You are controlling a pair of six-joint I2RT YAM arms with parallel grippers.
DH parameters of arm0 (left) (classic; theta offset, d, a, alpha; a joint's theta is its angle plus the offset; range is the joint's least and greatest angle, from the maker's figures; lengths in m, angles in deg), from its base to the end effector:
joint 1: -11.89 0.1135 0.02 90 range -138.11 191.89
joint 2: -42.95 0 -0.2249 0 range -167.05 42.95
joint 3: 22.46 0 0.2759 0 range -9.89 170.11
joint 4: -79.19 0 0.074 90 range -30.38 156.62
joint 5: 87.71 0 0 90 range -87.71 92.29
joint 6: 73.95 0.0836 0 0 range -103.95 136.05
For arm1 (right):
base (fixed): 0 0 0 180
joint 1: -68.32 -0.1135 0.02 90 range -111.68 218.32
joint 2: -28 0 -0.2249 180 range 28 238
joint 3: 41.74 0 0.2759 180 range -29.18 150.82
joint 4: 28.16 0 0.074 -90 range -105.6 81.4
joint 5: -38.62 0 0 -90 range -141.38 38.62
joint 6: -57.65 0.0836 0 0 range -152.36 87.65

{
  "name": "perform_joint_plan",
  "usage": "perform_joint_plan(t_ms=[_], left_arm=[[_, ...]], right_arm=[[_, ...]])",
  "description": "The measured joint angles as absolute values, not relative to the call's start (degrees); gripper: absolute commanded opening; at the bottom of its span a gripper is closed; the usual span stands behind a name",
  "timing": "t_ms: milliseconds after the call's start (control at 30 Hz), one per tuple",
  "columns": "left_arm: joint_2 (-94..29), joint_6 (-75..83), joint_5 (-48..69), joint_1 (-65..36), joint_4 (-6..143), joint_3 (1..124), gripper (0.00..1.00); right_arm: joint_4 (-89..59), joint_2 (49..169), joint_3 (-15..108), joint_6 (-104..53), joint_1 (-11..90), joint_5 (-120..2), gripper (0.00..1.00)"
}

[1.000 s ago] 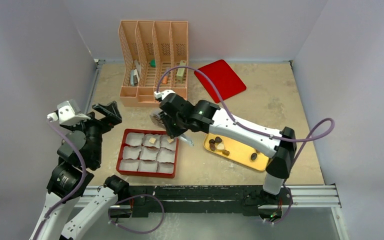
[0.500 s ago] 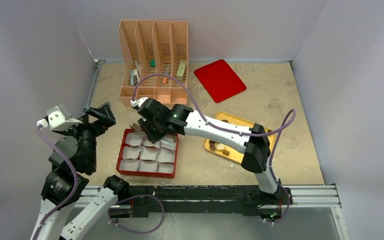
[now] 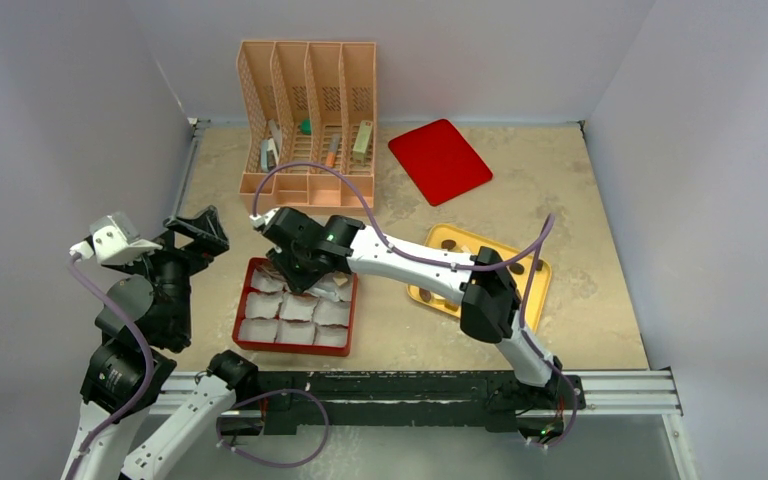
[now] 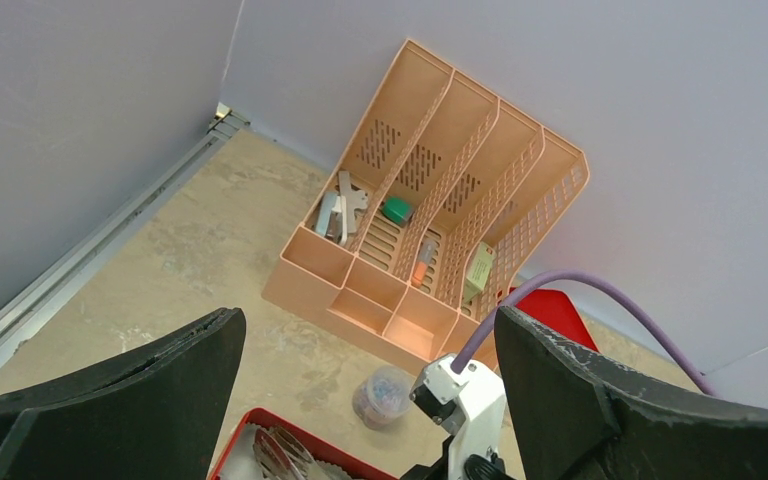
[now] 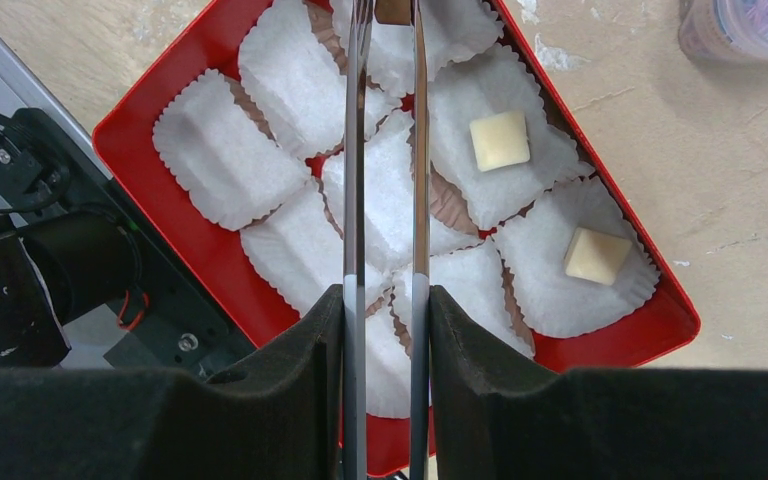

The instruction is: Pack the chocolate

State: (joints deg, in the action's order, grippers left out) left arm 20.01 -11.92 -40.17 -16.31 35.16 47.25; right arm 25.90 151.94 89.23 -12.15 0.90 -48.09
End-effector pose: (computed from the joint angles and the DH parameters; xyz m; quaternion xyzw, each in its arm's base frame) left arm 0.1477 -0.0152 0.4087 -0.2608 0.6437 -0.0972 0.7129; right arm 0.2067 0.4845 0.2186 -0.3629 0.8565 0.2342 0.2827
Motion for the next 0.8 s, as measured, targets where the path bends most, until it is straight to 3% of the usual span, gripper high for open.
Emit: perform_joint_plan(t_ms=[233, 800], left_arm=[[20.0, -12.0, -40.1, -16.3, 35.2, 47.3, 0.95], [20.0, -12.0, -40.1, -16.3, 35.2, 47.3, 0.95]], right_arm=[[26.8, 152.4, 90.1, -12.3, 0.8, -48.0, 0.35], [28.5, 152.6, 91.1, -12.3, 0.7, -47.9, 0.36]])
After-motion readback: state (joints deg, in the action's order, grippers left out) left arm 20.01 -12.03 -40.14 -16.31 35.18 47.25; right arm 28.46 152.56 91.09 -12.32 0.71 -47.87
